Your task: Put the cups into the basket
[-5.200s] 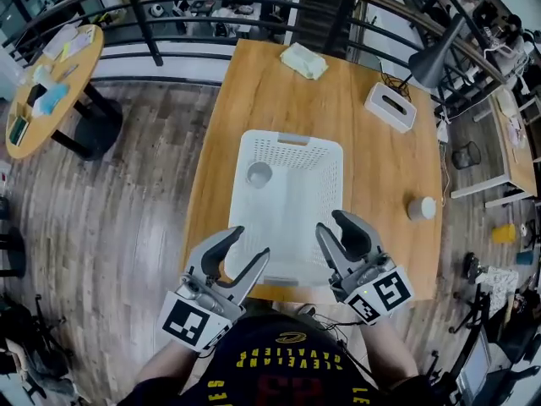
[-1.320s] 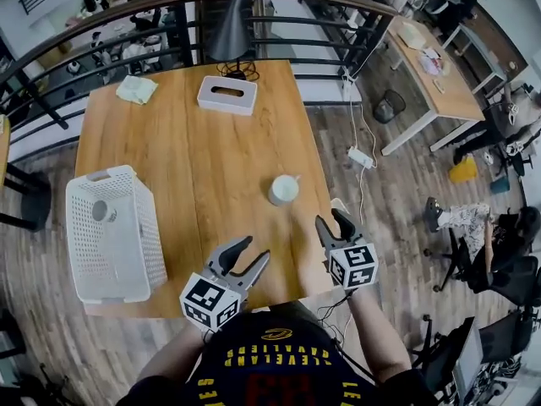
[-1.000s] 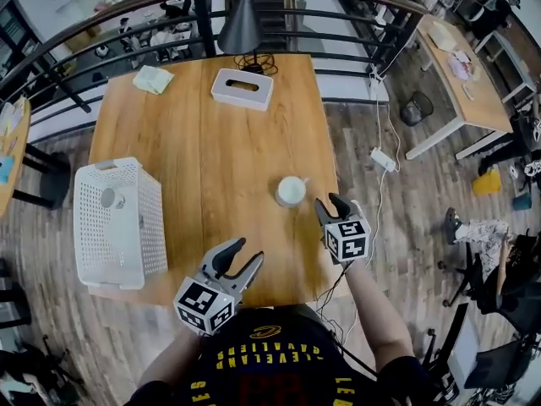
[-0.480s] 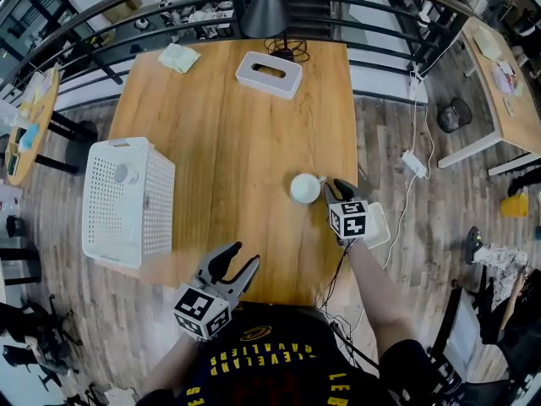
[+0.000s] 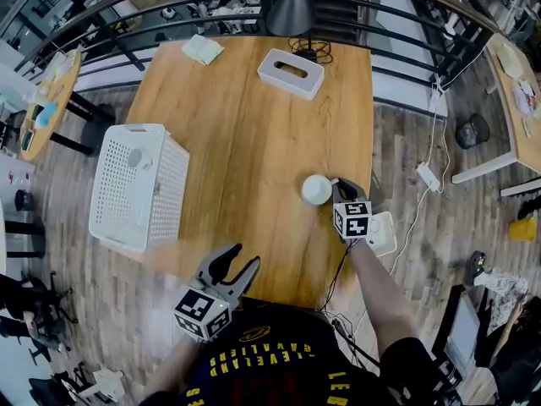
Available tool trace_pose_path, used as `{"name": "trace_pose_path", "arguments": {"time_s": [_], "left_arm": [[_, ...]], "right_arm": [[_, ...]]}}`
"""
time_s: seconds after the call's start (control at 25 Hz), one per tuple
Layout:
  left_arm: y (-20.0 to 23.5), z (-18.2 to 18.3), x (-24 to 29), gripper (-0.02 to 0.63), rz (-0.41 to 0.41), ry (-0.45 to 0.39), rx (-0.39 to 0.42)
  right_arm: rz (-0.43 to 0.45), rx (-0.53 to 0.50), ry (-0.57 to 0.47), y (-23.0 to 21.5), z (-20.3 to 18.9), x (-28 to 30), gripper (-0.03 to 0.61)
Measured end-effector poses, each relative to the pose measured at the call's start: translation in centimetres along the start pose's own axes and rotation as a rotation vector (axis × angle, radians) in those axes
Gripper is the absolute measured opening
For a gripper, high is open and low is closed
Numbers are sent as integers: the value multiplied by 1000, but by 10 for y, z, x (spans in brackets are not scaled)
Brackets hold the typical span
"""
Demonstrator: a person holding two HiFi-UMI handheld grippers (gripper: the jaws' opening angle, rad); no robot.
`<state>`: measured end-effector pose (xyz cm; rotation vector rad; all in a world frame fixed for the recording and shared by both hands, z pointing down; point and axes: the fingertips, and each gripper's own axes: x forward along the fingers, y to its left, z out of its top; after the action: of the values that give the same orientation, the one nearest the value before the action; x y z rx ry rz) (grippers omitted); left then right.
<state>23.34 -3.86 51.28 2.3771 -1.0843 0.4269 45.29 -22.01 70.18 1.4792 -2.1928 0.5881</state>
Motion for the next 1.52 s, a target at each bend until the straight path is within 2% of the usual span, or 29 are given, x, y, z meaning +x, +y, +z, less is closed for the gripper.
{"name": "trace_pose_path", "arguments": {"time_s": [0.44, 0.76, 1.24, 1.36, 1.52], "left_arm": [[-18, -4, -7, 176, 9, -22, -7], [-30, -20, -17, 176, 15, -13, -21], [-17, -35, -66, 176, 42, -91, -51], [-3, -37, -94, 176, 49, -121, -54], [30, -51, -150, 176, 98, -161, -80]], "right_arm": [[3, 38, -29, 7, 5, -22, 34], [93, 89, -84, 38, 26, -51, 32], [275, 6, -127, 146, 80, -84, 31], [299, -24, -139, 180, 95, -89, 32], [329, -10, -155, 235, 111, -96, 31]]}}
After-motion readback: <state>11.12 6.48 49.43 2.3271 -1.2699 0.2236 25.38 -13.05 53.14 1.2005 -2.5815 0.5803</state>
